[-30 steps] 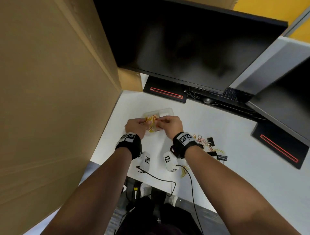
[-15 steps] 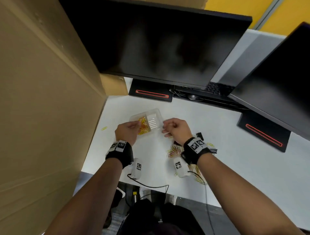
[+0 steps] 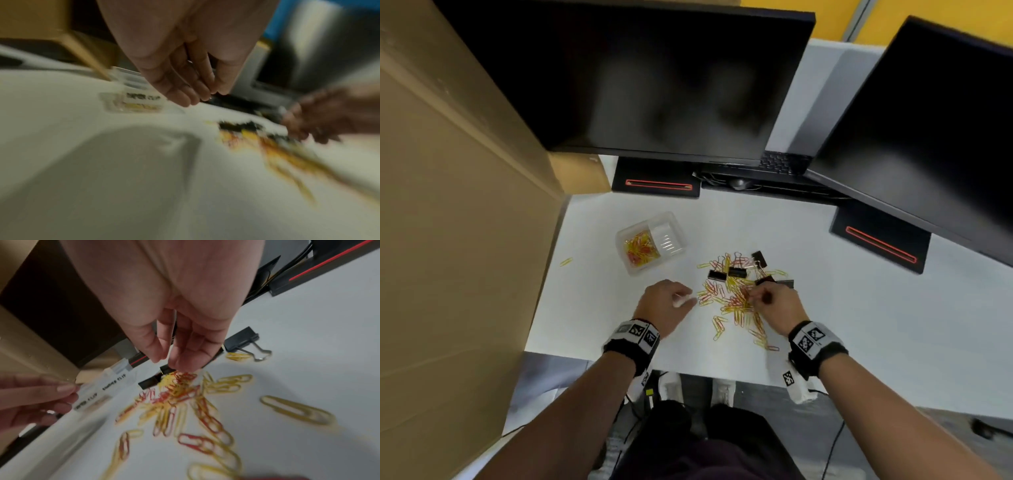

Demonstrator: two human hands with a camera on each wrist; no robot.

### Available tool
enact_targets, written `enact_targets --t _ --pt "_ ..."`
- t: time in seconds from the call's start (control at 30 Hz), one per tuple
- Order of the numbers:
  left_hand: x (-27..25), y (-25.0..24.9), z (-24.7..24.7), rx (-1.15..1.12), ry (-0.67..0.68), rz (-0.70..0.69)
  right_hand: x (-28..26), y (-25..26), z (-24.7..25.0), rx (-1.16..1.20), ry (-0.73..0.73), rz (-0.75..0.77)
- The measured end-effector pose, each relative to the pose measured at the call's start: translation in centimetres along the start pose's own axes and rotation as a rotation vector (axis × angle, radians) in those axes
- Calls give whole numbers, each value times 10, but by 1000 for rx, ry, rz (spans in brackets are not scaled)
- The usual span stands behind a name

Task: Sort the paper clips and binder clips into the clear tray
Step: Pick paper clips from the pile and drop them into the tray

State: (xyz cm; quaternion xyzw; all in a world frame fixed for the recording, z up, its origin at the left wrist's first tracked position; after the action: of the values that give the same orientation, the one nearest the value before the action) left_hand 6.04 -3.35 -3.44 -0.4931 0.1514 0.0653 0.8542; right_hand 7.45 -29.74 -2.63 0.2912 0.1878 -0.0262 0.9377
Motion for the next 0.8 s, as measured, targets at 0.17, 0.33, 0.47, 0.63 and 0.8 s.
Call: enact_targets --t 0.17,0.33,0.47,0.63,0.8 --pt "-7 -2 -37 215 405 104 -21 -18 -4 -290 194 13" --pt "-4 -2 -57 111 266 99 -27 -30 -18 -436 327 67" --pt "4 -4 -66 127 190 36 -23 -20 -23 -236 145 84" --pt "7 -1 -55 293 -39 72 -22 -32 -3 -165 -117 -60" --pt "6 -1 -68 216 48 126 -29 -45 -5 -139 -77 -368"
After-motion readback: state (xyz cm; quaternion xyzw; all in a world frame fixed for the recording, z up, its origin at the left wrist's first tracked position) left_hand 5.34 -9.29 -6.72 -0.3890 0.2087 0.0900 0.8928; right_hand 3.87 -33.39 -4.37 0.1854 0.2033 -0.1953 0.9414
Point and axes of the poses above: each hand's wrist, its own x-axis towards the middle knuckle, its own z-axis out of the back of the hand, y = z × x, the point moved 1 cm from there along x, towards the middle knuckle, and after that the axes turned 12 degrees about -x, right-handed, at the moved point
